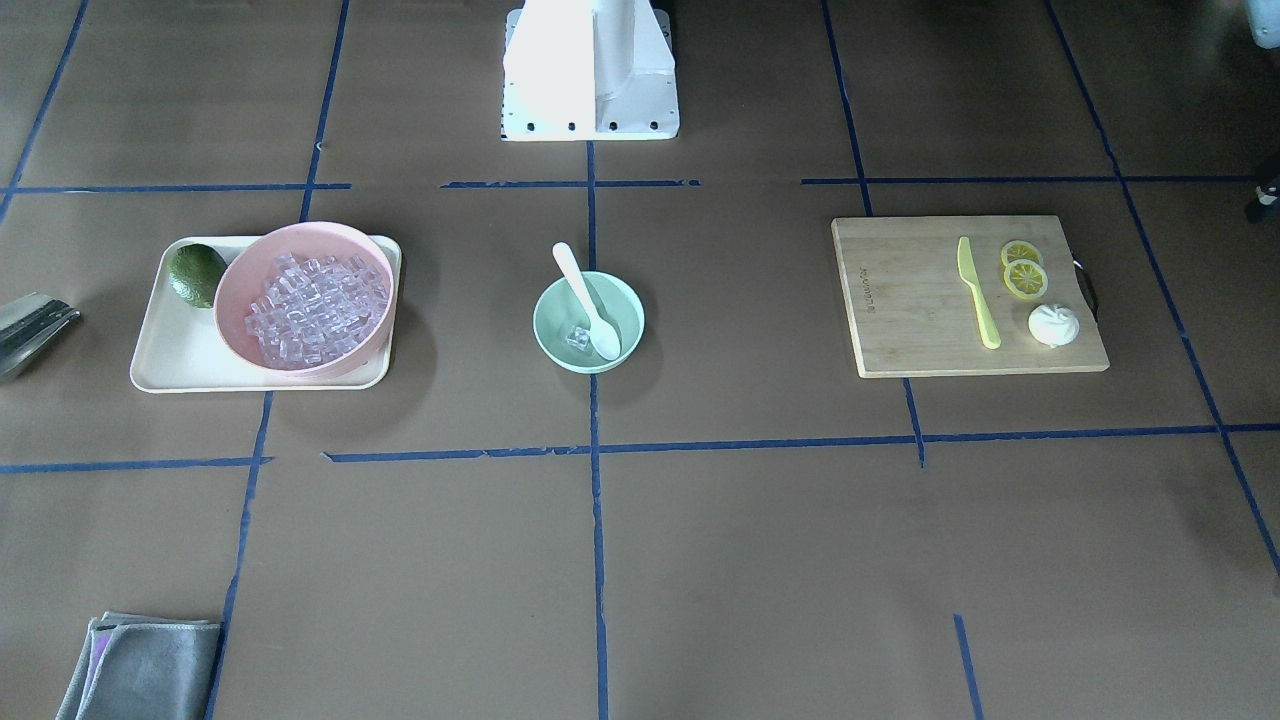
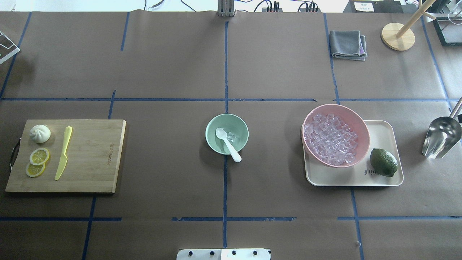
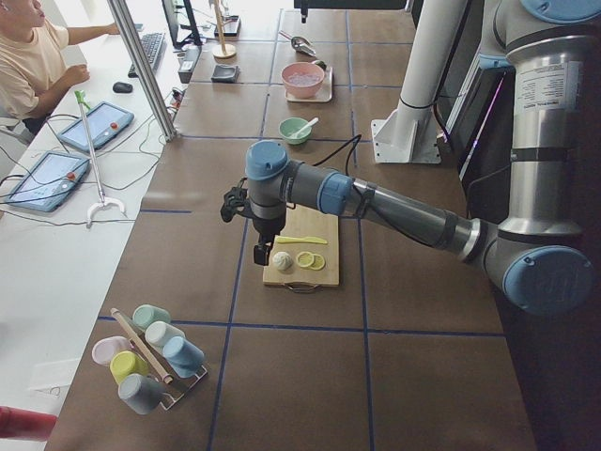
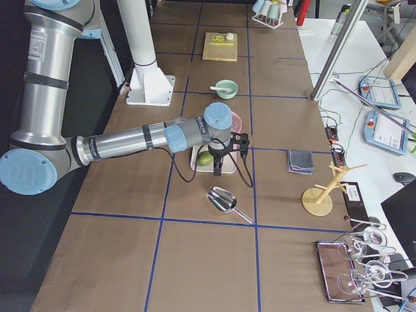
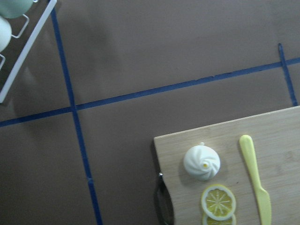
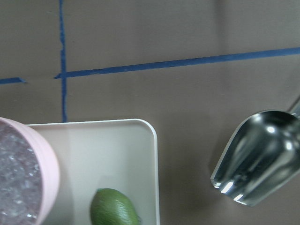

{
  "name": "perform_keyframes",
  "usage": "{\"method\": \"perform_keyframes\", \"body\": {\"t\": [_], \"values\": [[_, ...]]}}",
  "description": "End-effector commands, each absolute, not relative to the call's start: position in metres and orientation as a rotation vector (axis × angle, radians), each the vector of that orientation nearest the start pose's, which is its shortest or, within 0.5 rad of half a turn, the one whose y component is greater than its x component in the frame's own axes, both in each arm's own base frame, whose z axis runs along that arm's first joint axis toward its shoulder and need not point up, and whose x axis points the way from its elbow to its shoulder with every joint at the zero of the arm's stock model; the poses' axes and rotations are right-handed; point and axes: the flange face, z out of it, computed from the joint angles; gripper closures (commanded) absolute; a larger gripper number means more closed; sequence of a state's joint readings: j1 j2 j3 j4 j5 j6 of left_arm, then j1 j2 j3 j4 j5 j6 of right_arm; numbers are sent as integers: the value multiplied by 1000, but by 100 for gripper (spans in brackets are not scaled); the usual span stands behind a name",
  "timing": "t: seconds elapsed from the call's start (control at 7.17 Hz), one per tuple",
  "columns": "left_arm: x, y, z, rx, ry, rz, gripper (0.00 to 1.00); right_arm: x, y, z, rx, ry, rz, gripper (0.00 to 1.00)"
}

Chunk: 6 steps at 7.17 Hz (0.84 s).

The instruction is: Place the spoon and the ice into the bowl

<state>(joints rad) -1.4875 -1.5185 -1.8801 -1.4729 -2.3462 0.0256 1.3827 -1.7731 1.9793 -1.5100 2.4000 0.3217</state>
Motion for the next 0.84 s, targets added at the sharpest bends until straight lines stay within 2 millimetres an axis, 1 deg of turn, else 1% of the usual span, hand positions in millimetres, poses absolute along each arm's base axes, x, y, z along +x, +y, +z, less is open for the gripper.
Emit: {"method": "perform_keyframes", "body": {"t": [0.0,0.14,0.28,0.42,0.56,0.7], "values": [[-47,-470,585,68,839,105,0,47,-405,581,29,-739,-134,1],[-48,-470,595,60,843,119,0,57,-404,594,28,-708,-160,1],[-49,-474,591,13,846,91,0,58,-402,607,13,-712,-170,1],[-50,-482,575,-56,853,54,0,57,-401,612,0,-719,-163,1],[-51,-475,581,-71,846,47,0,57,-400,615,-8,-722,-159,1],[-51,-475,590,-89,847,39,0,56,-400,613,-7,-734,-154,1]]}}
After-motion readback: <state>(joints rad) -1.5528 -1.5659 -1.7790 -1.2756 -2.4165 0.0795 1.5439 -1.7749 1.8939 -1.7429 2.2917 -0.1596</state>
